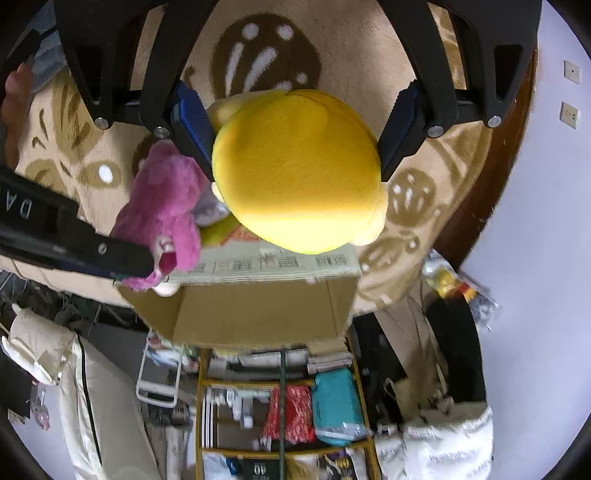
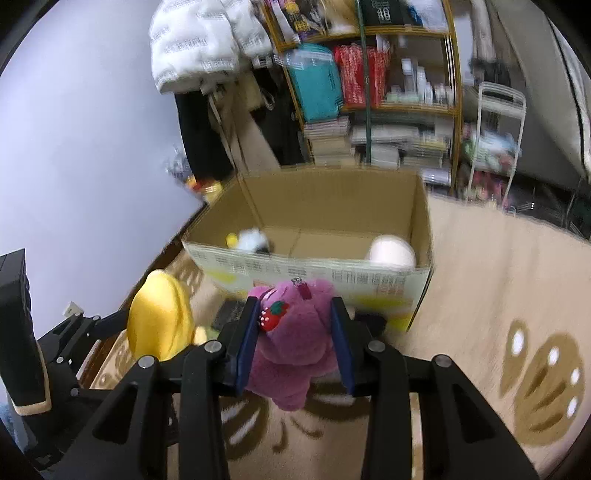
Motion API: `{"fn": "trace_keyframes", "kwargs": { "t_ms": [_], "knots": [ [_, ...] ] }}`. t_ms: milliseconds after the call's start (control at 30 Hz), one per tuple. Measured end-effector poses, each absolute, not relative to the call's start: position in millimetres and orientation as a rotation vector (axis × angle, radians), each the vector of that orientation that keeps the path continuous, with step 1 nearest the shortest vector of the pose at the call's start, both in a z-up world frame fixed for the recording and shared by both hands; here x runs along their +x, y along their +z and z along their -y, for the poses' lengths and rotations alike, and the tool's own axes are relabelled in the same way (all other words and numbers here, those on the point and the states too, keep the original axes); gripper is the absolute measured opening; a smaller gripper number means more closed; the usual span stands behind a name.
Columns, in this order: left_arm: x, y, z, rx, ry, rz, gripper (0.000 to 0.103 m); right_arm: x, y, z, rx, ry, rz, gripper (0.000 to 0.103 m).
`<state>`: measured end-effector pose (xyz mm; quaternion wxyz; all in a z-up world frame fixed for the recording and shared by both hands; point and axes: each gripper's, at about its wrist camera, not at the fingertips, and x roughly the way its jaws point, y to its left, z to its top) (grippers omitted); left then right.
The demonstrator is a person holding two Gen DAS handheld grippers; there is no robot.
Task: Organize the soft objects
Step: 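Lift both plush toys over the box and release them inside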
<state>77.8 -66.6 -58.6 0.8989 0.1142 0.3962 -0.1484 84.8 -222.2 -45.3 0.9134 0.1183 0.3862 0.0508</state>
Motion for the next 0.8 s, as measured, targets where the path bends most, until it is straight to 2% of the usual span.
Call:
{"fn": "trace_keyframes", "kwargs": {
  "t_ms": [233,533,800],
  "knots": [
    [73.4,-25.0,50.4,0.201,-0.248,-0.644,0.081,80.8,-14.3,229.4,0.206,0.093,-0.664,0.040],
    [81.8,-1.5,37.4,0.171,-0.237,-0.548,0.081,80.0,12.4,240.7,0.205,0.054,-0.564,0.040],
    [98.4,18.5,55.1,0.178,-0.281,-0.480,0.081,90.8,21.5,251.5,0.197,0.004,-0.494,0.040]
  ]
}}
